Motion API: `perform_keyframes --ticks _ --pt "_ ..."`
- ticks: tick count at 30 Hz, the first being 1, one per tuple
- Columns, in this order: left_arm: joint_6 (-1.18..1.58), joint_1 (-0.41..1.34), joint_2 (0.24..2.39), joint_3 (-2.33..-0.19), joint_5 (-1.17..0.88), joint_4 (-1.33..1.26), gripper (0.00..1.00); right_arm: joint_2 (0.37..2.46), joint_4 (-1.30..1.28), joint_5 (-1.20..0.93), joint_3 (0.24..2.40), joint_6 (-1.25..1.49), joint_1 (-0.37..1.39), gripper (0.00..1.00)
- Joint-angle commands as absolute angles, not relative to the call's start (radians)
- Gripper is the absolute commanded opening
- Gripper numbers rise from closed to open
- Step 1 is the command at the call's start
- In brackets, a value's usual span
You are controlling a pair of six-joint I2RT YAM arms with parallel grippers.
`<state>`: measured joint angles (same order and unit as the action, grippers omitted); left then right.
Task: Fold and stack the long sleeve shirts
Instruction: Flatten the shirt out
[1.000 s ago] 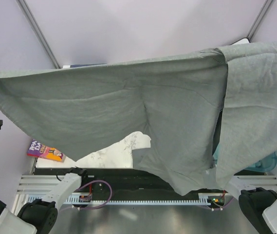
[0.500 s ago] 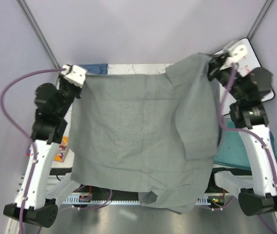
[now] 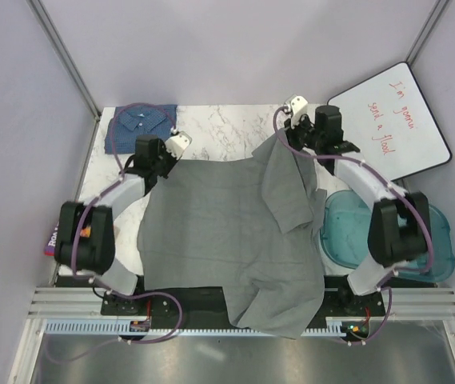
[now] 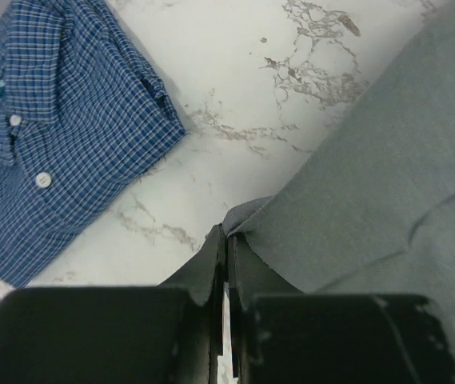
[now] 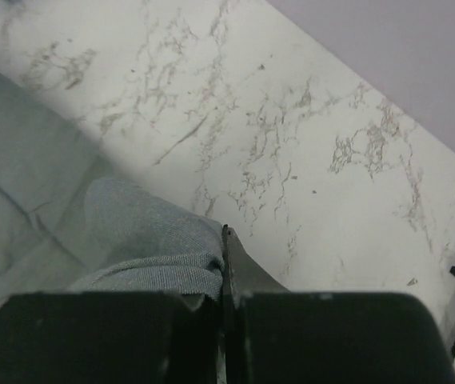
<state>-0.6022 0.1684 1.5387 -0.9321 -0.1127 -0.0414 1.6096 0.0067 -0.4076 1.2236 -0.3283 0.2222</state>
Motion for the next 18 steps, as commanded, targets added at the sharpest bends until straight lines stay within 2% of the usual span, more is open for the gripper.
perform_keyframes --ticks 1,7,13,15,18 --pt "-0.646 0.166 1.702 -1.093 -0.097 -0.120 0.02 1.776 0.029 -0.335 1.402 -0.331 0.233 0.00" --pt "-0.658 0.160 1.856 -1.233 -0.022 -0.051 0.02 1.920 0.009 -0.267 1.535 -0.284 0.236 0.04" --pt "-0.666 0.104 1.865 -1.279 -0.005 -0.031 0.02 1.999 0.003 -0.275 1.638 -0.255 0.247 0.02" --pt "-0.679 0.075 1.859 -1.290 -0.014 -0.006 0.02 2.029 0.003 -0.276 1.660 -0.250 0.255 0.05" --pt "-0.710 0.057 1.876 -1.307 -0.025 0.058 0.02 2.071 -0.026 -0.247 1.698 -0.229 0.261 0.35"
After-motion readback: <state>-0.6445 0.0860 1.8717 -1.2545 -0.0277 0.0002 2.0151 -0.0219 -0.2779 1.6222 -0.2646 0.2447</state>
